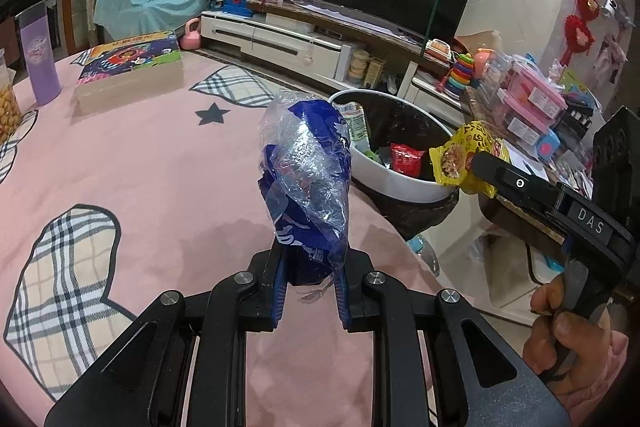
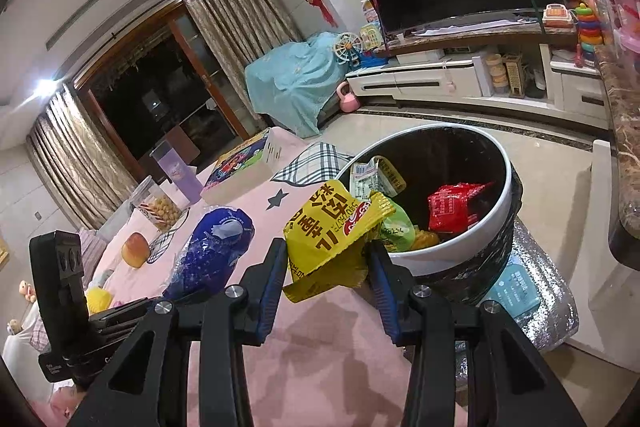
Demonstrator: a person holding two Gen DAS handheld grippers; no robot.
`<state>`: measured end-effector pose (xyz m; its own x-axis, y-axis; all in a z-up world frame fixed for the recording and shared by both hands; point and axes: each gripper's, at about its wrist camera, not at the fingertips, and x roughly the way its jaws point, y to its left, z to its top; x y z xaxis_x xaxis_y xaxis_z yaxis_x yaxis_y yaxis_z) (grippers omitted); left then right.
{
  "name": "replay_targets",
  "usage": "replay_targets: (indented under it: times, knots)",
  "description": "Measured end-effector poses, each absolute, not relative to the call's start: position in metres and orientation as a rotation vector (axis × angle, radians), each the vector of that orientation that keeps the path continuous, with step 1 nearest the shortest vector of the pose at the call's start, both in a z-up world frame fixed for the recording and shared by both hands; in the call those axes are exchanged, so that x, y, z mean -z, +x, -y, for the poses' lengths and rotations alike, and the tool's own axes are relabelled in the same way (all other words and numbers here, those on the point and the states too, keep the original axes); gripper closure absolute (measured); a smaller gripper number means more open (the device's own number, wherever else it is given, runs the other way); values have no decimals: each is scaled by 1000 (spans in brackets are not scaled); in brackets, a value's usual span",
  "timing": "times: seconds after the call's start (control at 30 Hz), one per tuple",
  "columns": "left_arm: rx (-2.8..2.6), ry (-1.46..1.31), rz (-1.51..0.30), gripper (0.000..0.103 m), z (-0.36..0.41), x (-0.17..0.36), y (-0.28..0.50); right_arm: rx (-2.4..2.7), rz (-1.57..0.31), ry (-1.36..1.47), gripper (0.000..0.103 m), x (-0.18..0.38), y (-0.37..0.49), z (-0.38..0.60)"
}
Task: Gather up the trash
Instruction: 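Lift both held items and carry them over the trash bin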
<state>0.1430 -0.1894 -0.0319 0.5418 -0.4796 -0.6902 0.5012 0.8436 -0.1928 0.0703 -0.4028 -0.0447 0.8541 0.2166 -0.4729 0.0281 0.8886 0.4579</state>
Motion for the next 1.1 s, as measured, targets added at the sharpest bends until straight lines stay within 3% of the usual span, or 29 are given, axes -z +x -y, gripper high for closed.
replay_targets:
  times: [1.1]
  knots:
    - [661, 80, -807, 85, 236, 25, 160, -44, -536, 455, 61, 37, 80, 431]
